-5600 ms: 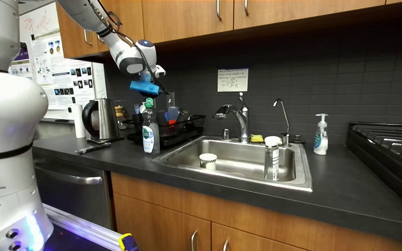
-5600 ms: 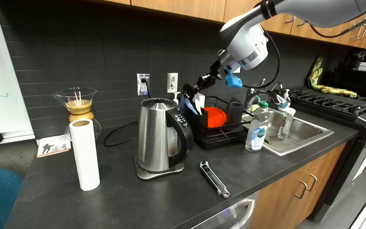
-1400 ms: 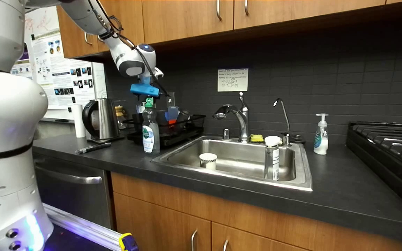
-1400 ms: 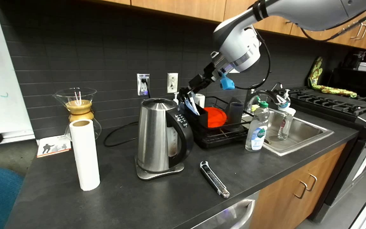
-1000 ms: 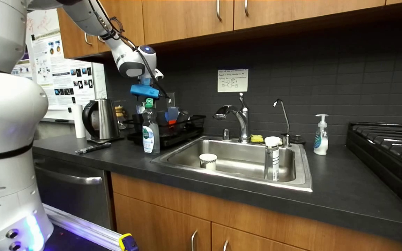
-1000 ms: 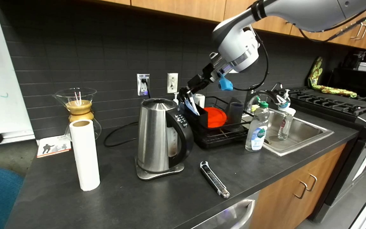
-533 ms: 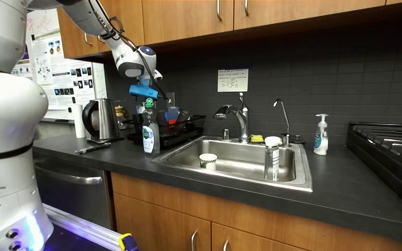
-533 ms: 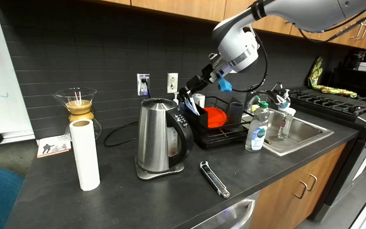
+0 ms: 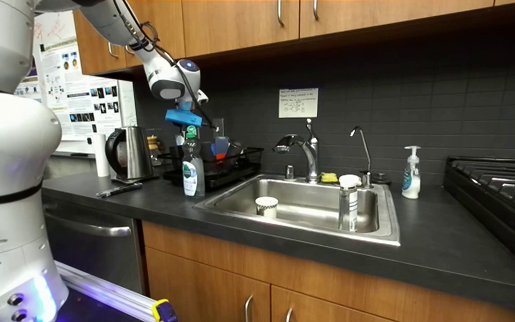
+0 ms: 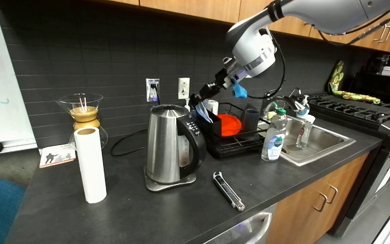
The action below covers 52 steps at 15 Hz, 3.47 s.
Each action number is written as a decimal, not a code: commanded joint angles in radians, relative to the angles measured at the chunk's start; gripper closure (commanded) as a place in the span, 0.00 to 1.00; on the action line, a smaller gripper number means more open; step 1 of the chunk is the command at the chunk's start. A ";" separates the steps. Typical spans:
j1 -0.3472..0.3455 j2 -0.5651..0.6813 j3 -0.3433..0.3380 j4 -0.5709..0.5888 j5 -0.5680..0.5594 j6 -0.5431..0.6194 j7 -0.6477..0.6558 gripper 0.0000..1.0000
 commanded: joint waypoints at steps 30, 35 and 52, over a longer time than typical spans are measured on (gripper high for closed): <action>0.006 -0.284 0.034 -0.243 0.173 0.071 -0.180 0.99; 0.009 -0.361 0.037 -0.308 0.205 0.079 -0.222 0.99; 0.009 -0.578 0.089 -0.518 -0.270 0.037 0.091 0.99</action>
